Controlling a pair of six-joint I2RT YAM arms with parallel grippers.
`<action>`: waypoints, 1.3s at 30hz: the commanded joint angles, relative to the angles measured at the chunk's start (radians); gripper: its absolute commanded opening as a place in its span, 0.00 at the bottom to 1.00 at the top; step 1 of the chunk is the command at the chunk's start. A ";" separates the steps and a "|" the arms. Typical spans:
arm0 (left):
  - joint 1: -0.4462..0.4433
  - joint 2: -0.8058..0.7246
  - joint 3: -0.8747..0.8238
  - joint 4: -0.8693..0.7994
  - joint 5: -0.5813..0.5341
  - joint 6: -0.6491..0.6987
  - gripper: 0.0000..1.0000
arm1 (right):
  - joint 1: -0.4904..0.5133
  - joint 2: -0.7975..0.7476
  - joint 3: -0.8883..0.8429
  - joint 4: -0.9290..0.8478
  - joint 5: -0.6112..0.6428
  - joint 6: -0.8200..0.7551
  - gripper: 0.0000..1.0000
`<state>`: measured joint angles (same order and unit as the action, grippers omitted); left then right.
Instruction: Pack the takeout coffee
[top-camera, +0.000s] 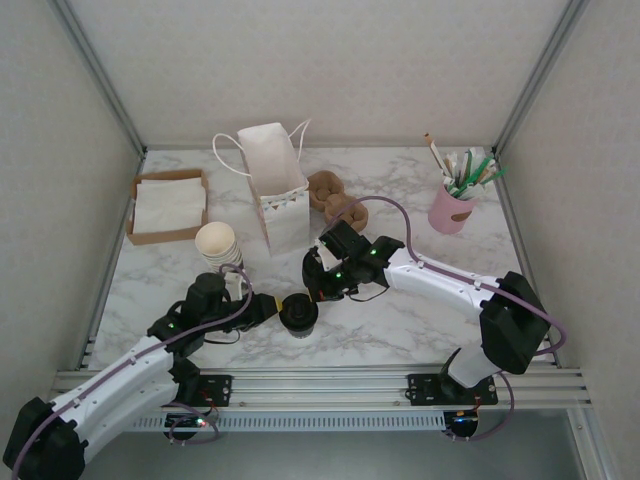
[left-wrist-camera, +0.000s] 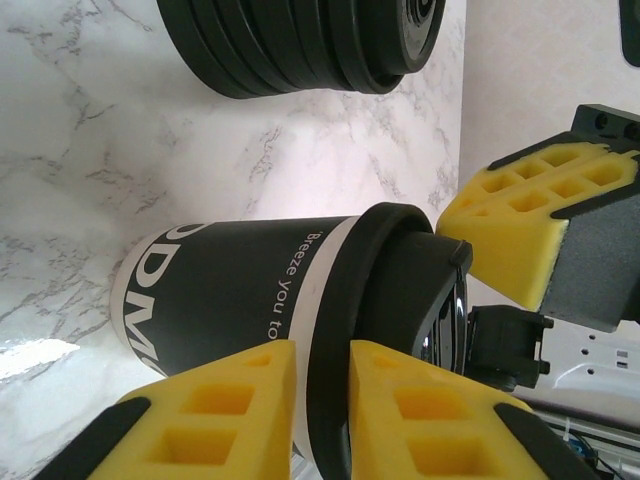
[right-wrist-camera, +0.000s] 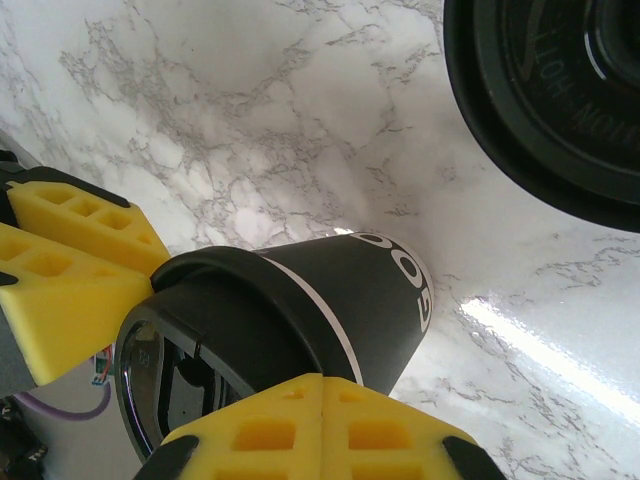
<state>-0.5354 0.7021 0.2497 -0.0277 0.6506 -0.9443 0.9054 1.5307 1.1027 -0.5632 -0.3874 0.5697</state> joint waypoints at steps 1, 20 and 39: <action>-0.018 -0.008 -0.005 -0.121 -0.043 0.004 0.26 | 0.007 0.043 -0.011 -0.003 0.013 0.002 0.00; 0.001 -0.056 0.067 -0.187 -0.094 0.007 0.46 | -0.011 -0.004 0.101 -0.137 0.116 -0.043 0.13; 0.052 -0.060 0.146 -0.317 -0.131 0.089 0.47 | 0.033 -0.104 -0.163 0.023 -0.030 0.048 0.16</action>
<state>-0.5098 0.6540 0.3733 -0.2733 0.5510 -0.9043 0.9123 1.4128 0.9447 -0.6022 -0.3672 0.5964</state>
